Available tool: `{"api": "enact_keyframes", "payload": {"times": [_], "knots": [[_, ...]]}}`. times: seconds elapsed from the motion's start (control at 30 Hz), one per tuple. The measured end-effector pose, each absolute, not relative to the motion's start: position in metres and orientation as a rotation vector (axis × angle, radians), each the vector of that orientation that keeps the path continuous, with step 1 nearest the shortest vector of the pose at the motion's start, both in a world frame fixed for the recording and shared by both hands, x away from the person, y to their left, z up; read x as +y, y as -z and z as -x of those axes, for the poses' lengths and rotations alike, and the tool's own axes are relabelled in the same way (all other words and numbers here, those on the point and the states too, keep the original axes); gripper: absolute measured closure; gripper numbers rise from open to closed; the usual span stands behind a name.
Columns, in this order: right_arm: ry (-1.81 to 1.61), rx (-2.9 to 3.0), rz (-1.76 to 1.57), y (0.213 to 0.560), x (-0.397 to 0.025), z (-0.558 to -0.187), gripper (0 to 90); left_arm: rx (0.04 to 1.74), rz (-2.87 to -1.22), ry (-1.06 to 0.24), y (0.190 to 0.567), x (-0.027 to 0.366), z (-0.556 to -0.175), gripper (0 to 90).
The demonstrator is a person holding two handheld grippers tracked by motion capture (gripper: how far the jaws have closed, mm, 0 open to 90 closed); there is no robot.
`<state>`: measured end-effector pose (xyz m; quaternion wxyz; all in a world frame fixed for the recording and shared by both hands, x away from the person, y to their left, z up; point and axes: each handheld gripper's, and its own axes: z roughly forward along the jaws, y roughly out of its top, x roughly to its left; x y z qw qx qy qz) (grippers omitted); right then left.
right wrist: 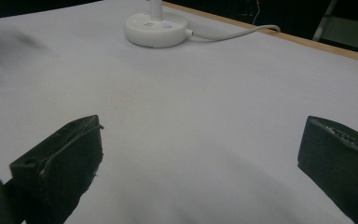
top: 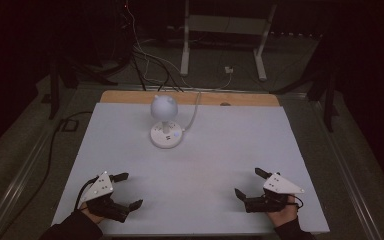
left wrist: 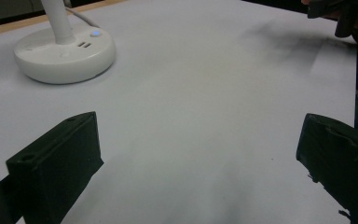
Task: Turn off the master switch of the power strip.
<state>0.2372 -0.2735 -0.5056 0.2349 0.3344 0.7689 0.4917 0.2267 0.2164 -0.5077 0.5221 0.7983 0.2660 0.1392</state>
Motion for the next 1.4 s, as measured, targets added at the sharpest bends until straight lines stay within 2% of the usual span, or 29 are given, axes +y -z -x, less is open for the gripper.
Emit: {"api": "enact_keyframes", "payload": {"times": [0.9,1.4], "knots": [[-1.330,2.093,-0.893,0.501,-0.273,-0.235,0.0,0.635,-1.923,-0.325,0.506,0.214,-0.227,0.4],[-1.345,2.074,-0.901,0.499,-0.273,-0.234,0.0,0.614,-1.921,-0.305,0.490,0.204,-0.227,0.4]]}}
